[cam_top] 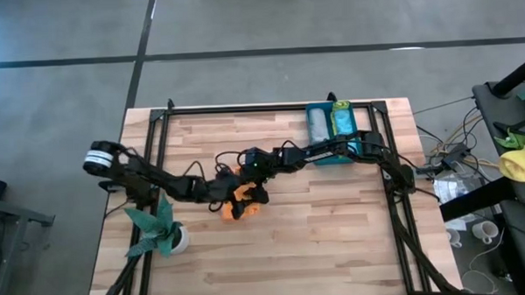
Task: Roll microfiber towels into tight, uniform cylinder then place into a basket
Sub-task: Roll the orange towel
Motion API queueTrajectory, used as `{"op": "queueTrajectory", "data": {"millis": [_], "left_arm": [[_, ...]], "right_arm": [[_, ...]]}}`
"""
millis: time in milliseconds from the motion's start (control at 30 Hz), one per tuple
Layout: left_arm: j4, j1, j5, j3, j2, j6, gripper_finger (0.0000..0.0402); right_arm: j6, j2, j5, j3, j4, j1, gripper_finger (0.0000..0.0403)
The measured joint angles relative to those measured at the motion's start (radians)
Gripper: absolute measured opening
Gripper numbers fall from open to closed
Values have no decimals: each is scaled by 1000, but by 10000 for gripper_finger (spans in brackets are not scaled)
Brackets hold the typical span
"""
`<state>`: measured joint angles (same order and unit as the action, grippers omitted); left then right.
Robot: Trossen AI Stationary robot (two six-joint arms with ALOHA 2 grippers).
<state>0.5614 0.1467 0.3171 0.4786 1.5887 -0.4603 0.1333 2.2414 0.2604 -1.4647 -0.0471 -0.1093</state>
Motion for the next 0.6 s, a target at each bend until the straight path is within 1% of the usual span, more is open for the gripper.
{"op": "queueTrajectory", "data": {"millis": [167, 267, 367, 533, 600], "left_arm": [[-42, 0, -1, 0, 68, 72, 352], [-39, 3, -37, 0, 73, 87, 352], [-40, 15, -42, 0, 75, 134, 352], [-49, 15, -54, 0, 72, 154, 352], [-52, 15, -57, 0, 69, 154, 352]], "right_arm": [[-2, 0, 0, 0, 0, 0, 266], [-2, -1, 0, 0, -1, 0, 265], [-3, -15, 3, 1, -15, 0, 268], [-38, -103, 1, 1, -150, 11, 271], [-40, -130, 0, 12, -174, 26, 269]]}}
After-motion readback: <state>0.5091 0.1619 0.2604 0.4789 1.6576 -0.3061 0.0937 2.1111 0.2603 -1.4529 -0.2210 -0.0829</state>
